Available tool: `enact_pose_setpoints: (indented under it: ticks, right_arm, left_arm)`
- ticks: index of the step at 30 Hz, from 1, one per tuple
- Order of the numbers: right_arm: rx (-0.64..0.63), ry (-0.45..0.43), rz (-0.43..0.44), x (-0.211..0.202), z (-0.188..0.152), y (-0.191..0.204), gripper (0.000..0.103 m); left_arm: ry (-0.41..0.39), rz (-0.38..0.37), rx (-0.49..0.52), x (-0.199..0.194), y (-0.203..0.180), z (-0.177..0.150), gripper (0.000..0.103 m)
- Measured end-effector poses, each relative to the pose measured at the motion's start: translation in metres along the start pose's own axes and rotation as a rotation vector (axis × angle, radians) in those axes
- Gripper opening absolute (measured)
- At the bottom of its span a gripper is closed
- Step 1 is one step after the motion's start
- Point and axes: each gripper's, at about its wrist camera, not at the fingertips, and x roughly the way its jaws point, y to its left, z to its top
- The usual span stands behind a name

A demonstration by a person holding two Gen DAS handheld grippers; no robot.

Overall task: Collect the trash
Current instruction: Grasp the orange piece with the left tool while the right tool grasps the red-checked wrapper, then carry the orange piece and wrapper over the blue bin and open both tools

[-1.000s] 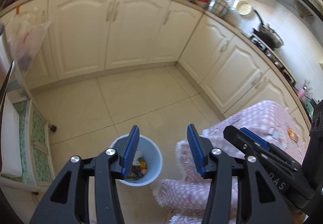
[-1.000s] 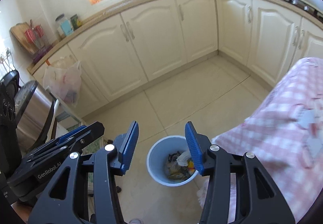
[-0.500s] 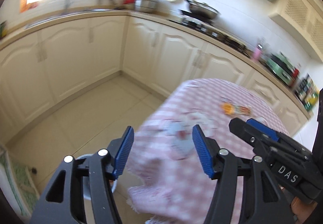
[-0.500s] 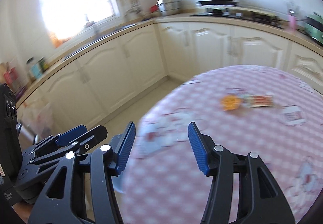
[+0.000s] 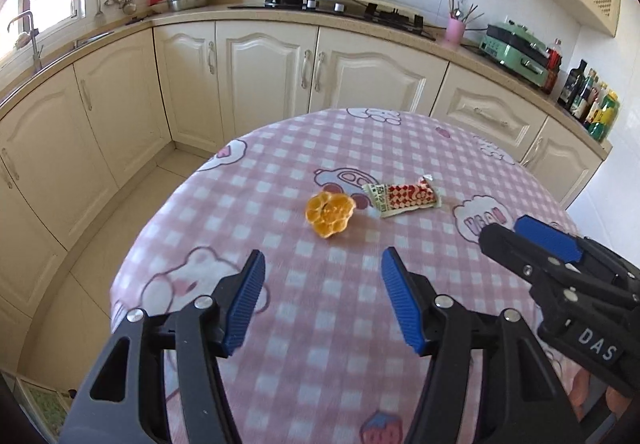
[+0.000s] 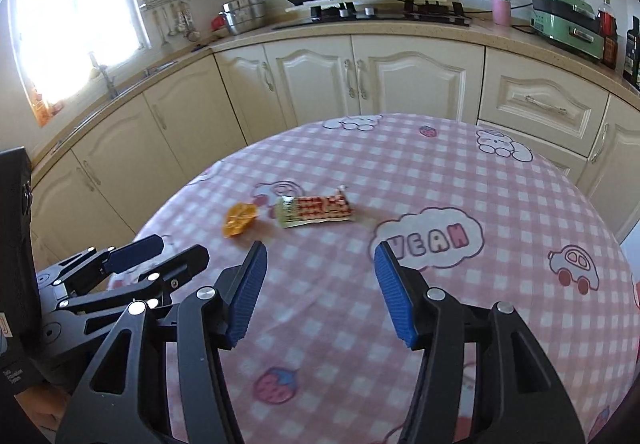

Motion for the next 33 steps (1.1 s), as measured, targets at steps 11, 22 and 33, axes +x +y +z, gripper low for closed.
enact_pose_setpoints:
  ticks: [11,22,33]
  right_arm:
    - [-0.014,0.074,-0.001,0.05,0.02,-0.018,0.054]
    - [-0.061,0.123,0.014,0.087,0.035,-0.011,0.053]
    - [-0.145,0.139,0.001,0.075,0.024,0.012,0.015]
  left_arm:
    - [0.072,0.015,0.028,0.064,-0.003,0.028,0.034]
    - [0.028,-0.006,-0.024,0.054,0.011,0.034,0.032]
    - [-0.012,-0.026,-0.05,0.012,0.029,0.022,0.032]
